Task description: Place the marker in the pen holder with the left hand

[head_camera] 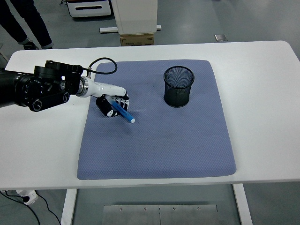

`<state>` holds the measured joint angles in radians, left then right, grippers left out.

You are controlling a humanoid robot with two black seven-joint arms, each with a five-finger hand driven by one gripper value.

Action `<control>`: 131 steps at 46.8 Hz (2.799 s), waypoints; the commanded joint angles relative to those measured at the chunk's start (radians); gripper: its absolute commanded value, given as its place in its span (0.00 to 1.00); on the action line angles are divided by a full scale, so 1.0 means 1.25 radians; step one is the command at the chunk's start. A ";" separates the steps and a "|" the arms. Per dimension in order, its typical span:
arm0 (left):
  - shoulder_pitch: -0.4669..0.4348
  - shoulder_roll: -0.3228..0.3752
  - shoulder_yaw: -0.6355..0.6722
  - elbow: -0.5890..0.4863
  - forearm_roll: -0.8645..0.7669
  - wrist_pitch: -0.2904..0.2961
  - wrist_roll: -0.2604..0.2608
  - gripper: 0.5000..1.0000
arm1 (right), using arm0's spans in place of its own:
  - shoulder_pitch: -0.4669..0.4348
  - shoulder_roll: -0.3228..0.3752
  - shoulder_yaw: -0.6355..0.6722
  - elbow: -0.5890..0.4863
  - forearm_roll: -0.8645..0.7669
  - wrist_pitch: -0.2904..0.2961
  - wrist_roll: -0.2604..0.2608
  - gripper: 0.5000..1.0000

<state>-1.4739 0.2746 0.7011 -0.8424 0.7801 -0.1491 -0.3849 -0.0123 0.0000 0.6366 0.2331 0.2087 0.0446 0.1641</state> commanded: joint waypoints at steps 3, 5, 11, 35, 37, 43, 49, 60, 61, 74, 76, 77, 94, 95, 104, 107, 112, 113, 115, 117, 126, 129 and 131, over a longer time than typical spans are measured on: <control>0.000 0.000 0.000 -0.001 -0.001 0.000 0.000 0.02 | 0.000 0.000 0.000 0.000 0.000 0.000 0.000 1.00; 0.001 0.000 0.000 -0.001 -0.001 0.000 0.000 0.03 | 0.000 0.000 0.000 0.000 0.000 0.000 0.000 1.00; 0.001 0.000 0.000 -0.001 -0.014 0.000 -0.001 0.25 | 0.000 0.000 0.000 0.000 0.000 0.000 0.000 1.00; 0.000 -0.001 0.000 -0.001 -0.021 -0.001 -0.001 0.13 | 0.000 0.000 0.000 0.000 0.000 0.000 0.000 1.00; 0.001 -0.001 0.000 -0.001 -0.021 -0.001 -0.001 0.07 | 0.000 0.000 0.000 0.001 0.000 0.000 0.000 1.00; 0.000 -0.006 0.000 -0.001 -0.020 -0.003 -0.001 0.00 | 0.000 0.000 0.000 0.000 0.000 0.000 0.000 1.00; 0.000 -0.006 0.000 -0.001 -0.020 -0.005 -0.001 0.00 | 0.000 0.000 0.000 0.000 0.000 0.000 0.000 1.00; -0.003 -0.005 0.000 -0.001 -0.020 -0.006 -0.001 0.00 | 0.000 0.000 0.000 0.000 0.000 0.001 0.000 1.00; -0.004 -0.005 0.000 0.000 -0.020 -0.007 -0.001 0.00 | 0.000 0.000 0.000 0.000 0.000 0.000 0.000 1.00; -0.026 0.004 -0.003 0.000 -0.025 -0.007 -0.001 0.00 | 0.000 0.000 0.000 0.000 0.000 0.001 0.000 1.00; -0.028 0.004 -0.004 0.000 -0.026 -0.007 -0.001 0.00 | 0.000 0.000 0.000 0.000 0.000 0.000 0.000 1.00; -0.028 0.004 -0.005 0.000 -0.028 -0.007 -0.001 0.00 | 0.000 0.000 0.000 0.000 0.000 0.000 0.000 1.00; -0.051 0.005 -0.009 0.000 -0.082 -0.007 -0.001 0.00 | 0.000 0.000 0.000 0.000 0.000 0.001 0.000 1.00; -0.052 0.005 -0.009 0.000 -0.085 -0.007 -0.001 0.00 | 0.000 0.000 0.000 0.000 0.001 0.000 0.000 1.00; -0.085 0.006 -0.014 0.000 -0.128 -0.007 -0.001 0.00 | 0.000 0.000 0.000 0.000 0.000 0.000 0.000 1.00; -0.097 0.006 -0.015 0.000 -0.140 -0.008 -0.001 0.00 | 0.000 0.000 0.000 0.000 0.000 0.000 0.000 1.00; -0.112 0.009 -0.028 0.000 -0.154 -0.010 -0.001 0.00 | 0.000 0.000 0.000 0.000 0.000 0.000 0.000 1.00; -0.114 0.009 -0.031 0.000 -0.156 -0.010 -0.001 0.00 | 0.000 0.000 0.000 0.000 0.000 0.000 0.000 1.00; -0.117 0.009 -0.037 0.000 -0.159 -0.010 -0.001 0.00 | 0.000 0.000 0.000 0.000 0.000 0.001 0.000 1.00; -0.120 0.009 -0.042 0.000 -0.164 -0.010 -0.001 0.00 | 0.000 0.000 0.000 0.000 0.000 0.001 0.000 1.00; -0.123 -0.005 -0.068 0.000 -0.199 -0.010 0.000 0.00 | 0.000 0.000 0.000 0.000 0.000 0.001 0.000 1.00; -0.122 -0.010 -0.077 0.000 -0.204 -0.010 0.001 0.00 | 0.000 0.000 0.000 0.000 0.000 0.000 0.000 1.00; -0.122 -0.016 -0.084 0.000 -0.209 -0.008 0.001 0.00 | 0.000 0.000 0.000 0.000 0.000 0.000 0.000 1.00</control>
<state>-1.6275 0.2641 0.6065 -0.8419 0.5260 -0.1611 -0.3838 -0.0124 0.0000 0.6366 0.2332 0.2086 0.0446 0.1641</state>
